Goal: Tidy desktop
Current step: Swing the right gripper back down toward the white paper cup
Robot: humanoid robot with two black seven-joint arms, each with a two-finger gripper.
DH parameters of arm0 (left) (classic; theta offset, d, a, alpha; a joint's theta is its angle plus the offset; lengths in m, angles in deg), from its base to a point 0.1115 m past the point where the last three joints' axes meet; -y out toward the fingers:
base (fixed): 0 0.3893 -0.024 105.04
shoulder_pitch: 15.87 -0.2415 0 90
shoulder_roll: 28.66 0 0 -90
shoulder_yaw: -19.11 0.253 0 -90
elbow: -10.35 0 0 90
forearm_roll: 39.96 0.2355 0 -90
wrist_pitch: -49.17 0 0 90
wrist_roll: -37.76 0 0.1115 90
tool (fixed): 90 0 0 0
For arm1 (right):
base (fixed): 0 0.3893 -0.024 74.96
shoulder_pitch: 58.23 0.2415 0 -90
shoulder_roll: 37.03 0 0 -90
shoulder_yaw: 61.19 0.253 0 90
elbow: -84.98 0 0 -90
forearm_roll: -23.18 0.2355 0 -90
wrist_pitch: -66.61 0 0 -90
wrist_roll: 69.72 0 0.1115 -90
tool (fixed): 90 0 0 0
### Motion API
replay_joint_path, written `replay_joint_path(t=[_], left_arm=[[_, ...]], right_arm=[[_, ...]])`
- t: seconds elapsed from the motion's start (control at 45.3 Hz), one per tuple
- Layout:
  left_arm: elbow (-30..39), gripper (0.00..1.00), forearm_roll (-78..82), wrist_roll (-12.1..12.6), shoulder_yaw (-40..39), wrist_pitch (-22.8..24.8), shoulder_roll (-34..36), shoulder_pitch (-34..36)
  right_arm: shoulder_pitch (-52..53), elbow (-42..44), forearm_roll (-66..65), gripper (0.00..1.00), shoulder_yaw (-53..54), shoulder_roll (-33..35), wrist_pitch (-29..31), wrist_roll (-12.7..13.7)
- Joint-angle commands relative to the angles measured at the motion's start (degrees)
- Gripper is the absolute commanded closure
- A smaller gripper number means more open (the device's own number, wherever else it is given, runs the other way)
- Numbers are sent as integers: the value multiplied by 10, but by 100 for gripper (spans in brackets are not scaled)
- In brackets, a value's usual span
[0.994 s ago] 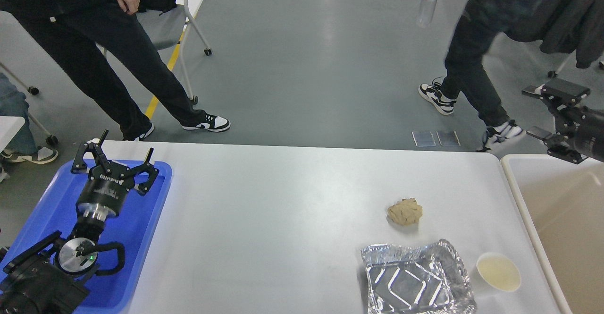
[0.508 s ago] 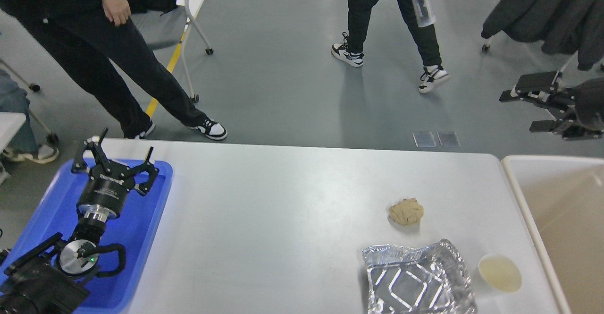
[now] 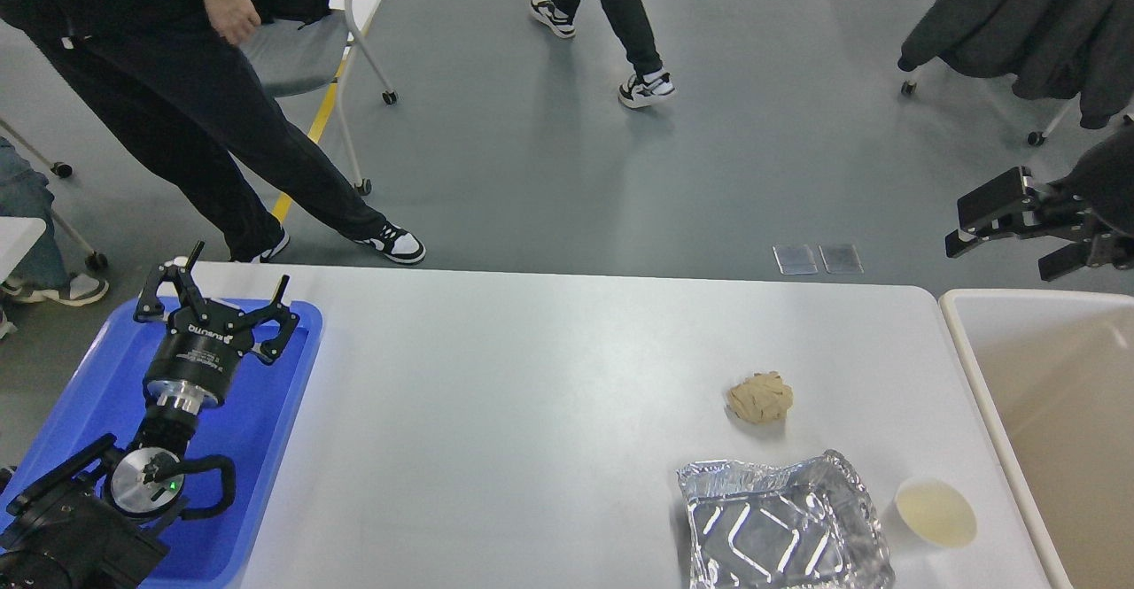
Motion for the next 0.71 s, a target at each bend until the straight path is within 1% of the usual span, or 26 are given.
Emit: replay_joint_path(t=[0.0, 0.088, 0.221, 0.353, 0.486, 0.574, 0.685], left_arm=[[0, 1, 0, 0, 0, 0, 0, 0], [-1, 1, 0, -1, 0, 0, 0, 0], [0, 1, 0, 0, 0, 0, 0, 0], [0, 1, 0, 0, 0, 0, 0, 0], [0, 1, 0, -1, 0, 0, 0, 0], [0, 1, 0, 0, 0, 0, 0, 0], [0, 1, 0, -1, 0, 0, 0, 0]], right_arm=[[67, -80, -88, 0, 13, -37, 4, 1], [76, -103, -134, 0, 36, -55, 4, 2], [109, -117, -138, 0, 44, -71, 1, 0], [111, -108, -102, 0, 44, -88, -1, 1], [73, -110, -96, 0, 40, -110, -1, 1], [52, -110, -95, 0, 40, -111, -1, 1], [69, -110, -53, 0, 36, -98, 5, 1]])
